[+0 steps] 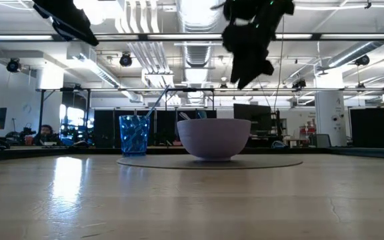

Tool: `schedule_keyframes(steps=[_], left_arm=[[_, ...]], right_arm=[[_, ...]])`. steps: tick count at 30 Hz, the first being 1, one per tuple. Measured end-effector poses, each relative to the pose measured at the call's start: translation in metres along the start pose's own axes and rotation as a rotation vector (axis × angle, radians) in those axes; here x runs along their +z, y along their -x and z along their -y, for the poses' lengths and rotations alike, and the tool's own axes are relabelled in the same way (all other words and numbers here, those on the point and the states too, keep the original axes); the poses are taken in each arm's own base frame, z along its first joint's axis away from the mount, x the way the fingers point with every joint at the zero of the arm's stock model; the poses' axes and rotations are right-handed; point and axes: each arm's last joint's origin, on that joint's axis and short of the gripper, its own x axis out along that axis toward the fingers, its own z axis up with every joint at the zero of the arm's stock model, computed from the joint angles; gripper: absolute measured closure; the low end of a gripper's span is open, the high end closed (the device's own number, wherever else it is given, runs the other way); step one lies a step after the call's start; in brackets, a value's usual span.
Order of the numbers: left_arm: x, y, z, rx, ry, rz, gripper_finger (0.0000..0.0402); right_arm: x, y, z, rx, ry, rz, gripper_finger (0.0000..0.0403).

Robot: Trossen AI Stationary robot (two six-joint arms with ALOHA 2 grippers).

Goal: Pick & Place Utensil
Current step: Put the purple bowl with the utensils on the brown mat

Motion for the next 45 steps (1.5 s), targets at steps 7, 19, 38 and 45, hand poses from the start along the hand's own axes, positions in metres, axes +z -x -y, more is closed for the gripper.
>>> schedule_keyframes(steps=[7,19,38,45], left_arm=[[0.004,0.018,-0.004,-0.023,-0.015,0.072,0.0269],[-0.004,0.046,-0.014,-0.074,-0.003,0.175,0.0380],[-0.060,-0.002,-0.012,-0.277,-0.096,0.340,0.0401],[-0.093,-0.023,-0.015,-0.335,-0.086,0.434,0.0401]], right_arm=[[-0.027,0.050,-0.023,0.085,0.155,0.111,0.0233],[-0.097,0.080,-0.045,0.273,0.331,0.401,0.0266],[-0.172,0.061,-0.031,0.541,0.408,0.708,0.0394],[-0.193,0.042,-0.025,0.587,0.429,0.736,0.0394]])
